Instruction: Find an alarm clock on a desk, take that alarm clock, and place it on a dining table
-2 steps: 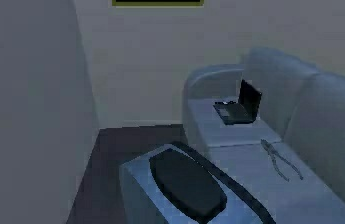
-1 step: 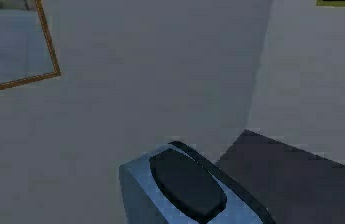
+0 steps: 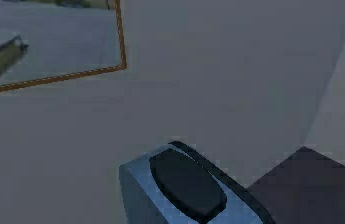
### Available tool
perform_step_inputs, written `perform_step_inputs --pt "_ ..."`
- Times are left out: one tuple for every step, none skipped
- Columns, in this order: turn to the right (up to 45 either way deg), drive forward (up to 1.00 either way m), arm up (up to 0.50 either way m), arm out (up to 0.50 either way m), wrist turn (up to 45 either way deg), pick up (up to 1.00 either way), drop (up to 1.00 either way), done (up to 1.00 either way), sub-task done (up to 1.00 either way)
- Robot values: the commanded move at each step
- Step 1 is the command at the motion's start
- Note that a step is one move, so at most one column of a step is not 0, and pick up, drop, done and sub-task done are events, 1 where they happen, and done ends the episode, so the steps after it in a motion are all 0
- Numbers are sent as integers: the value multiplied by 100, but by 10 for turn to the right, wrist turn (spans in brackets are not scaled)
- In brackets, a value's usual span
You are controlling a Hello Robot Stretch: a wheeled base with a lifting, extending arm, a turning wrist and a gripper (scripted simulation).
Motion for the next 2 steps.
perform_step_inputs --pt "450 0 0 0 0 0 0 0 0" --pt "450 0 0 0 0 0 0 0 0"
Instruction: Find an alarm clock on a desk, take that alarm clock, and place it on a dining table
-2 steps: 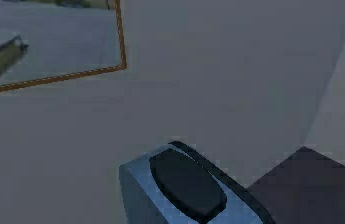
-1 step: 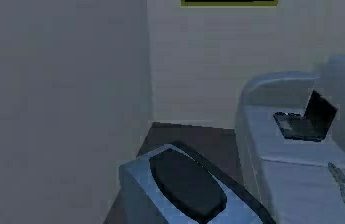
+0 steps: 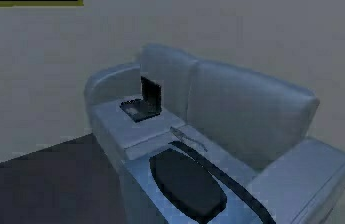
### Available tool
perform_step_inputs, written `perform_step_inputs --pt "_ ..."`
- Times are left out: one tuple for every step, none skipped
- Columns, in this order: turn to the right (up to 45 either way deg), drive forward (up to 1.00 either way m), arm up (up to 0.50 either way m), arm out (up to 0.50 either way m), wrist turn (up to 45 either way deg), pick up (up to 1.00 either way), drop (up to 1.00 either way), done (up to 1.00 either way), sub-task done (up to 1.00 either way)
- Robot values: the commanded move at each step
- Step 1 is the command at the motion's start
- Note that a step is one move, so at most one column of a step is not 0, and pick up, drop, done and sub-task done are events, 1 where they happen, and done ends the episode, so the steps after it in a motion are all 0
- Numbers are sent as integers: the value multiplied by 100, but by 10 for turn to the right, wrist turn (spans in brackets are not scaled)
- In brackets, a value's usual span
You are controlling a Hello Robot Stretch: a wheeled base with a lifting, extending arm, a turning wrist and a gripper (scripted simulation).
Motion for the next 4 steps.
perform_step_inputs --pt "420 0 0 0 0 0 0 0 0" --pt "-450 0 0 0 0 0 0 0 0" --pt "-450 0 0 0 0 0 0 0 0" --pt "-210 0 0 0 0 0 0 0 0"
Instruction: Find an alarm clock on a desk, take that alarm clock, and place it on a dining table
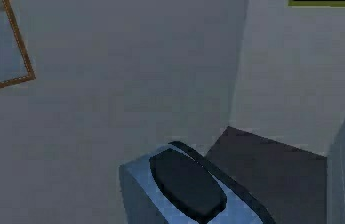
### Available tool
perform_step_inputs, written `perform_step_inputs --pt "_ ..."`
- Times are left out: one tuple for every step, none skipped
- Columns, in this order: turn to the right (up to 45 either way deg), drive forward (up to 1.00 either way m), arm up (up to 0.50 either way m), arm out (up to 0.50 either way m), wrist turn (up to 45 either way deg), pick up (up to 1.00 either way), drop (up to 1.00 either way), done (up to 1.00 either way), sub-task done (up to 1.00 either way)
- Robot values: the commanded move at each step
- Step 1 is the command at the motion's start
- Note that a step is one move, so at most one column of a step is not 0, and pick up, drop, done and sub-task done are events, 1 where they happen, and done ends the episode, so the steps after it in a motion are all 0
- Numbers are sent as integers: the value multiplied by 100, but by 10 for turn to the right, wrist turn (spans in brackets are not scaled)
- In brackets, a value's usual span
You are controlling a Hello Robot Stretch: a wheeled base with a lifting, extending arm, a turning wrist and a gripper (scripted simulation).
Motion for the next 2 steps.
perform_step_inputs --pt "450 0 0 0 0 0 0 0 0" --pt "450 0 0 0 0 0 0 0 0"
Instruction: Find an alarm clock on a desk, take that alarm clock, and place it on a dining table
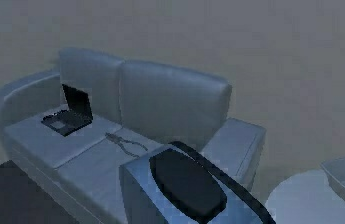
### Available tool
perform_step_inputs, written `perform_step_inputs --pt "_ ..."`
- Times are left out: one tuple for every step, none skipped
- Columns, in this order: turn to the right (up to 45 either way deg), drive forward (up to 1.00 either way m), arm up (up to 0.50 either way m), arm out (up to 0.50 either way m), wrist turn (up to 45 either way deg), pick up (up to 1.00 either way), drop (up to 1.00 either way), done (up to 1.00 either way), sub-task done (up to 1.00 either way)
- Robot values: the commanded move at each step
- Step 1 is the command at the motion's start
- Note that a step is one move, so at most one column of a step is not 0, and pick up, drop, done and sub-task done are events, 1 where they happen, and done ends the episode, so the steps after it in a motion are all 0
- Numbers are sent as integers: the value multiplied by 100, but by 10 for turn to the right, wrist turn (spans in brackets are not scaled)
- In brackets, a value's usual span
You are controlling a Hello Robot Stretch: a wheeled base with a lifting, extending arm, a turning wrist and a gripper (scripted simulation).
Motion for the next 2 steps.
perform_step_inputs --pt "60 0 0 0 0 0 0 0 0" --pt "0 0 0 48 0 0 0 0 0"
